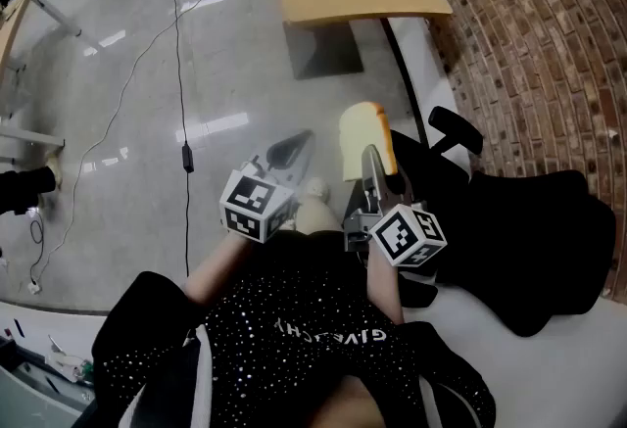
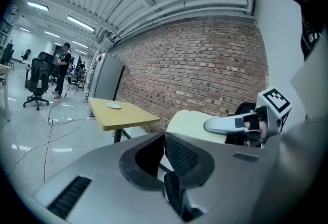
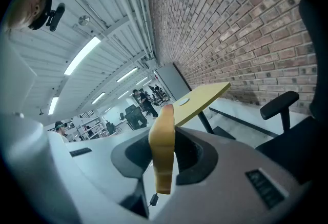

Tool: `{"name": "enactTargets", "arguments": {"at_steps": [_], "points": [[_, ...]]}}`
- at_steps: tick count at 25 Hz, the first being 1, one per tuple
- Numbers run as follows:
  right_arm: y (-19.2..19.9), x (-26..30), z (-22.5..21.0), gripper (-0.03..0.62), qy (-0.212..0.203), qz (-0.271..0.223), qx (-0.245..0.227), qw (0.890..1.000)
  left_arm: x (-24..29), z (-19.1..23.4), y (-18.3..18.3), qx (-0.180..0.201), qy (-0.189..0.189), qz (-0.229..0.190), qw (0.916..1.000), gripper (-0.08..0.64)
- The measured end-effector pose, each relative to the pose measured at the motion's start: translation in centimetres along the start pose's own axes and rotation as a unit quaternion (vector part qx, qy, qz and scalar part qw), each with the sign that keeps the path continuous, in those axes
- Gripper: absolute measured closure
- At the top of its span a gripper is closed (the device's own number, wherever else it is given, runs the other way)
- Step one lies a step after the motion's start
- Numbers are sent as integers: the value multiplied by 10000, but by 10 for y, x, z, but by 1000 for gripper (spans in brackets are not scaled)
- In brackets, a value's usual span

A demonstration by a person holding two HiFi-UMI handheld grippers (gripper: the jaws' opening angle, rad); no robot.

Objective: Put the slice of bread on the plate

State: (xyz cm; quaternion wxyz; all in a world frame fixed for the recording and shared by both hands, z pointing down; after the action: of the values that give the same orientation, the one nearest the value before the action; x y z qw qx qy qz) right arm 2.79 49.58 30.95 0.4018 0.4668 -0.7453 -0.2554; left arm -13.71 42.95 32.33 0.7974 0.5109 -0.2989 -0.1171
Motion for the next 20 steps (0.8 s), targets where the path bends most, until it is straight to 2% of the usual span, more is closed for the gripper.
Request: {"name": "enactTargets", "arguments": {"at_steps": [7, 16, 20], "points": [[-16, 23, -14, 497, 45, 51, 100, 9999, 17, 13, -6, -33, -103, 54, 9999, 548], [-68, 72, -45, 497, -92, 148, -13, 9998, 75, 39, -40, -138, -344, -129, 9992, 548], [-98, 99, -65, 497, -157, 129, -48, 9998, 109, 48, -56, -17, -465, -89, 9989, 548]]}}
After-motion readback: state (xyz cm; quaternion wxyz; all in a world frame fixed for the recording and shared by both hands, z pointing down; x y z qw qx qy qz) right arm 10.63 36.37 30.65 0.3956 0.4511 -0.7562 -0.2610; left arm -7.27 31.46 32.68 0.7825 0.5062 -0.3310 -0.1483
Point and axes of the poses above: the fingertips, and each gripper's own axes: x forward along the fingers, z to its left, y out of its underside, the point moved 6 cm from there along -x, backward along the fingers, and after that the axes turned 8 degrees about z, right-handed, at the moved point
